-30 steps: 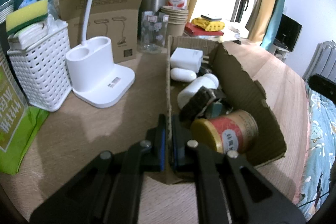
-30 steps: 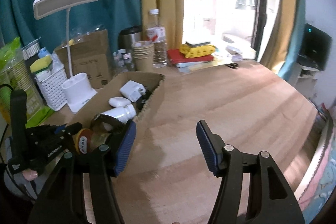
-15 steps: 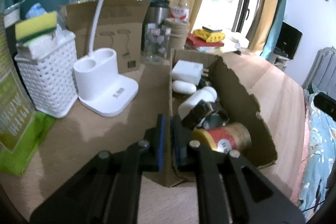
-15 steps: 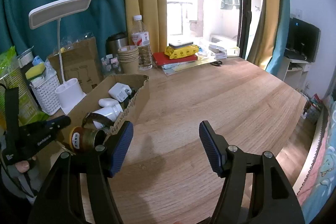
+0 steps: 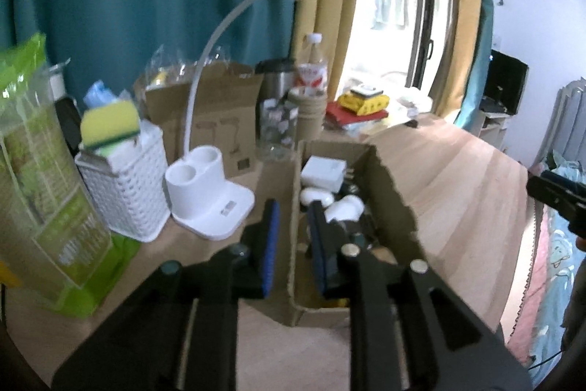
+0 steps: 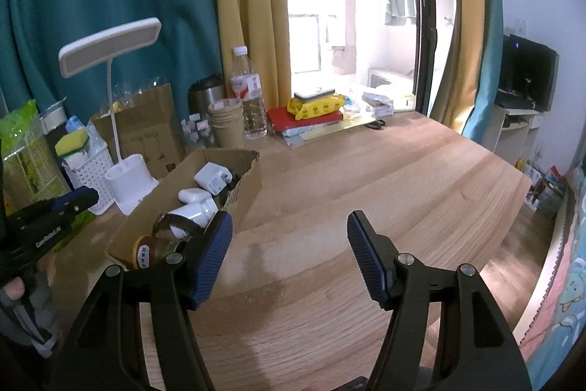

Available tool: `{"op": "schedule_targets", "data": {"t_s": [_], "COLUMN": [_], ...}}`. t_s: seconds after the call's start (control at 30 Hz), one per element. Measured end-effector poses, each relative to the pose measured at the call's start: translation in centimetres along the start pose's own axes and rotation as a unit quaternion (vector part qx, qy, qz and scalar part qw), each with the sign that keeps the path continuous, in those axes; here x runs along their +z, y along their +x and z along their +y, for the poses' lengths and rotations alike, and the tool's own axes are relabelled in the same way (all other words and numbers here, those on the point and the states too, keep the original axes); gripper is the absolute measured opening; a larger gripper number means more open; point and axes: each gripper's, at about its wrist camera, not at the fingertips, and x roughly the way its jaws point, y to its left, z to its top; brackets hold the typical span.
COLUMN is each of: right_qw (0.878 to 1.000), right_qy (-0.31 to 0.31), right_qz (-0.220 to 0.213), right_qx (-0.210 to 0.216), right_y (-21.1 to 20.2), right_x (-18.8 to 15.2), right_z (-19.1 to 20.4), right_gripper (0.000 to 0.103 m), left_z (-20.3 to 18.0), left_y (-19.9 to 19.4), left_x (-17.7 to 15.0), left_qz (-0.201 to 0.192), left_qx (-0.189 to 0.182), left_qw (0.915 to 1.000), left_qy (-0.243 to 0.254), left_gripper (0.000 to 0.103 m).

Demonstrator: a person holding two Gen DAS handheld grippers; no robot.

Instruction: Organize rigid objects

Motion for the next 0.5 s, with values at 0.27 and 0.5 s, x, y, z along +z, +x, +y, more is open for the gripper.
{"op": "schedule_targets", "data": {"t_s": [0.27, 0.5], "right_qw": [1.0, 0.999], "right_qy": [0.003, 0.006], "right_qz": [-0.021, -0.035], "right_qx": [-0.002, -0.006], "right_y": [-2.9, -5.5], "right_x": [1.5, 2.6], "right_z": [-0.5, -0.9], "right_gripper": [0.069, 0.069], "left_z": [-1.5, -3.7], "left_y": [-3.7, -7.0], "left_x": [2.3, 4.0], "left_qz": [-0.028, -0.045], "left_qx": [-0.022, -0.011], "left_qw": [0.9993, 0.9989], "left_qy": [-0.012, 0.011], "left_gripper": [0.068, 0.083]}}
